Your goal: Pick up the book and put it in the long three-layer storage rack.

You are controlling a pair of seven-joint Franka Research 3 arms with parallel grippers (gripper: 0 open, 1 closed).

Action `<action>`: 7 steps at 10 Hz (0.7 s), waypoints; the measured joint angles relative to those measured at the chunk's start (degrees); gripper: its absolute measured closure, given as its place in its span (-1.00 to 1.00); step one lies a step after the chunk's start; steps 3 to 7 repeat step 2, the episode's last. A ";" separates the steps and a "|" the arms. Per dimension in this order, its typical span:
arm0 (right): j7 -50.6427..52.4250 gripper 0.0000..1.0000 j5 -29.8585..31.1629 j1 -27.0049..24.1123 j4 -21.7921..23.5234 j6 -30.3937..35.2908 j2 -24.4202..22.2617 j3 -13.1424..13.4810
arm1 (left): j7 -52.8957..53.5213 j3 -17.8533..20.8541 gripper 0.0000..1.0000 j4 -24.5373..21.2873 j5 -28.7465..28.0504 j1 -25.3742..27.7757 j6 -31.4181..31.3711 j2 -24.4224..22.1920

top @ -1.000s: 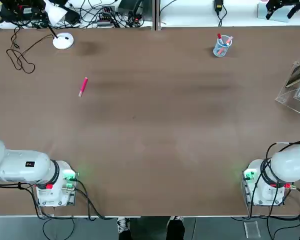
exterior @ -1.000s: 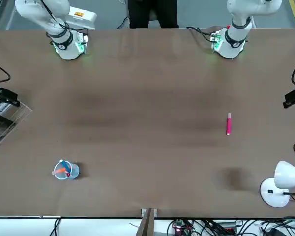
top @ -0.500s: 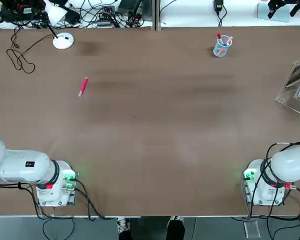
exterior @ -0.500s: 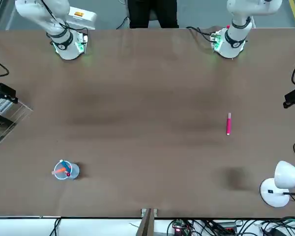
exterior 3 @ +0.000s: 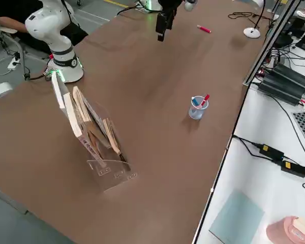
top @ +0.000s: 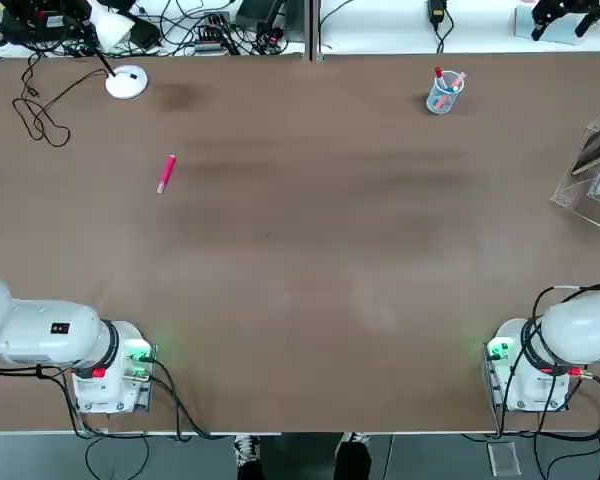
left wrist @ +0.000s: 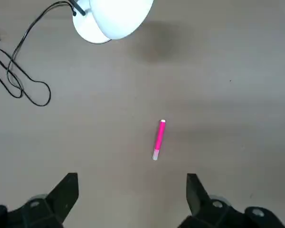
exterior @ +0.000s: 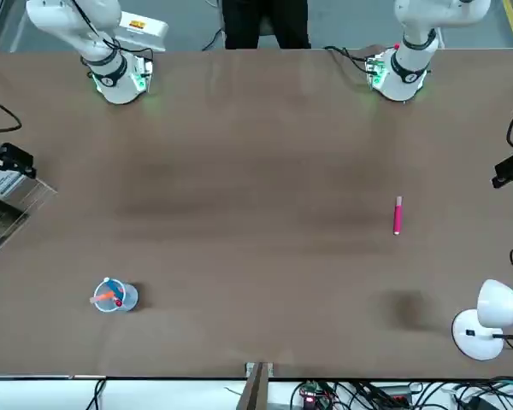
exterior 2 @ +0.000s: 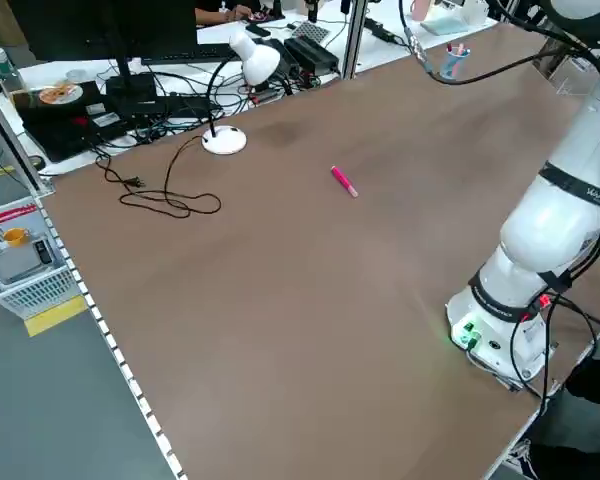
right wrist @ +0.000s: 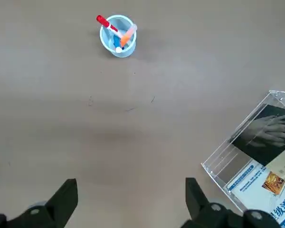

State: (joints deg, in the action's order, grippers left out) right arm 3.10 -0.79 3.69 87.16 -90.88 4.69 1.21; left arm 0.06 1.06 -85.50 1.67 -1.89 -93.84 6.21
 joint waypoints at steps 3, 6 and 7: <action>0.15 -1.00 0.13 0.00 0.62 -0.68 -0.05 -0.05 | 0.00 0.00 -1.00 0.00 0.00 0.00 0.00 0.00; 0.15 -1.00 0.13 0.00 0.62 -0.68 -0.05 -0.05 | 0.00 0.00 -1.00 0.00 0.00 0.00 0.00 0.00; 0.15 -1.00 0.13 0.00 0.62 -0.68 -0.05 -0.05 | 0.00 0.00 -1.00 0.00 0.00 0.00 0.00 0.00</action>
